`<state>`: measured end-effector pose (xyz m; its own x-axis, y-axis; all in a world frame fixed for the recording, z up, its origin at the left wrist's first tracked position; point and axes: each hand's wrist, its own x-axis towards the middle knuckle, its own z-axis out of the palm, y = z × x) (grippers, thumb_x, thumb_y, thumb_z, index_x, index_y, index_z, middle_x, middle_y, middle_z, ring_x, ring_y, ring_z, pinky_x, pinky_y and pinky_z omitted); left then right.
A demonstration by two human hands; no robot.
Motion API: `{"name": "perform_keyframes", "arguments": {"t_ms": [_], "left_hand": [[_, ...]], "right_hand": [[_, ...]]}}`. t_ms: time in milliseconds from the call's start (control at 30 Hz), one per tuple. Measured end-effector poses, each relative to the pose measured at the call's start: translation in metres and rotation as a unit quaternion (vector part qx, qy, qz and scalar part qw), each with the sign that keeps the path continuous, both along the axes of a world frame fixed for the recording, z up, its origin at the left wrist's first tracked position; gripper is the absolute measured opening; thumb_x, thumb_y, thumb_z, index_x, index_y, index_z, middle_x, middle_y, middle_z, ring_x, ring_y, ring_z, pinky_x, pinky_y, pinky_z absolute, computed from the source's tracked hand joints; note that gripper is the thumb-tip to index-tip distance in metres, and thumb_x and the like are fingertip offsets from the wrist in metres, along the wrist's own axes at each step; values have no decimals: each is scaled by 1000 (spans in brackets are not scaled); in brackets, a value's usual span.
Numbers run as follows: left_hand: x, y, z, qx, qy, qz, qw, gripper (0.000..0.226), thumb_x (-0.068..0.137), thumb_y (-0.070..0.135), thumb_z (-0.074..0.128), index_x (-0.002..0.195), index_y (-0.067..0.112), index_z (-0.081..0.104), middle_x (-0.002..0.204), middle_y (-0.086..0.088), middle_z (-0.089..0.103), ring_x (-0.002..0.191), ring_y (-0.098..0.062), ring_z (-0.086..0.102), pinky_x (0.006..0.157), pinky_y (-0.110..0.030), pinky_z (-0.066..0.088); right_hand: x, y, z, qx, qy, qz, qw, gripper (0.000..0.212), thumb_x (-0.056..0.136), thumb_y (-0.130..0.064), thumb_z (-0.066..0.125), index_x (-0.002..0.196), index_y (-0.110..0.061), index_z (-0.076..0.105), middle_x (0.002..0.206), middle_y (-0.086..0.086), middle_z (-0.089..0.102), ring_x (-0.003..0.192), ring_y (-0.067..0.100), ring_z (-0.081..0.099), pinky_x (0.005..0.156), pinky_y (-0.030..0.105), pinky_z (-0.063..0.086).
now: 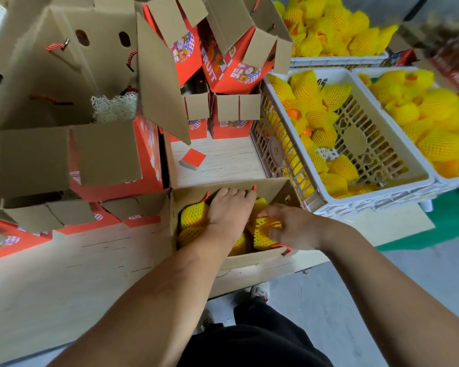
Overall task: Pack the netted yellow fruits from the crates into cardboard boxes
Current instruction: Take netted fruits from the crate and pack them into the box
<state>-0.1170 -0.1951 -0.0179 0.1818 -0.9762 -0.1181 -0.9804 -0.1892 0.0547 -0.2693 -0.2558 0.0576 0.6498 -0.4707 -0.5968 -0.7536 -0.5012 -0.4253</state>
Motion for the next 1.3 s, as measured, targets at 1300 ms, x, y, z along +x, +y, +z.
{"name": "perform_keyframes", "arguments": {"t_ms": [1300], "left_hand": [[-120,-196,62,-142,195,-12,970,14,94,36,62,106,32,69,105,5,72,104,-24,64,90,-40,43]], "right_hand": [[-115,-218,-7,-70,-244,-130,959,13,99,-16,53,110,-20,59,87,8,68,71,20,61,64,44,46]]}}
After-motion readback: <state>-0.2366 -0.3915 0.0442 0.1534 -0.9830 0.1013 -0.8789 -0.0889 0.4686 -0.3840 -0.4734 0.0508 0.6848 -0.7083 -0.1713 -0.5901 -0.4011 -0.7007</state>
